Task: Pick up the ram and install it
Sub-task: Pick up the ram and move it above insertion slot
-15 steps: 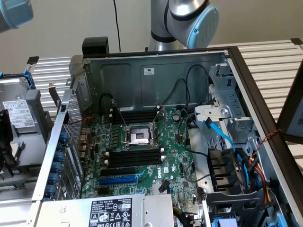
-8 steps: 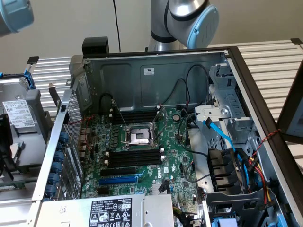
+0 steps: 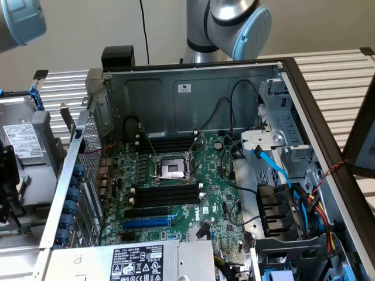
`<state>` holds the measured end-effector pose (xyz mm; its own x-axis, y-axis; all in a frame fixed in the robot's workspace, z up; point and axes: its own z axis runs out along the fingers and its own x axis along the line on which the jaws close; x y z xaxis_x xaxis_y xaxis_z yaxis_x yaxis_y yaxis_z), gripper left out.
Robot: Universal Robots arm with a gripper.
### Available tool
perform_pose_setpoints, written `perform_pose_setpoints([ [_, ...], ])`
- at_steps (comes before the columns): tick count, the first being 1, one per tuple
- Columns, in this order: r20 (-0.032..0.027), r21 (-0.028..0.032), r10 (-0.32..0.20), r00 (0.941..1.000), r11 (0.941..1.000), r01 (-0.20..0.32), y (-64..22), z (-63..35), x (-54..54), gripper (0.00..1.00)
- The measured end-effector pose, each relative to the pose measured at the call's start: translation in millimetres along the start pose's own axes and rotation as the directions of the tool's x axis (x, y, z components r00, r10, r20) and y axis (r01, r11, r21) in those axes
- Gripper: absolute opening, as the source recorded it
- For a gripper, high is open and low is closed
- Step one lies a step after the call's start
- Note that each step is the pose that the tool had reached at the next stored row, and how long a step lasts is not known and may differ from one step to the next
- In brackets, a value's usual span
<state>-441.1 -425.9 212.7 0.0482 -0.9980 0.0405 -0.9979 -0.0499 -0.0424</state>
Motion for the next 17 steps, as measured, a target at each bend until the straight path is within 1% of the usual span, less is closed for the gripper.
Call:
perform_pose_setpoints([
  [3, 0.0012, 0.0, 0.0, 1.0, 1.0, 0.0, -0.7, 3.1, -0.1, 0.32],
  [5, 0.0034, 0.0, 0.0, 1.0, 1.0, 0.0, -0.8, 4.4, -0.2, 0.32],
  [6, 0.0054, 0.0001, 0.0, 1.0, 1.0, 0.0, -0.9, 4.8, -0.1, 0.32],
  [8, 0.0123, 0.0007, 0.0, 0.9999, 1.0, 0.0, -1.0, 6.0, -0.2, 0.32],
  [9, 0.0144, 0.0007, 0.001, 0.9999, 1.0, -0.001, -1.0, 7.1, -0.3, 0.32],
  [17, 0.0156, -0.0037, 0.001, 0.9999, 1.0, -0.001, -0.8, 11.6, -0.5, 0.32],
])
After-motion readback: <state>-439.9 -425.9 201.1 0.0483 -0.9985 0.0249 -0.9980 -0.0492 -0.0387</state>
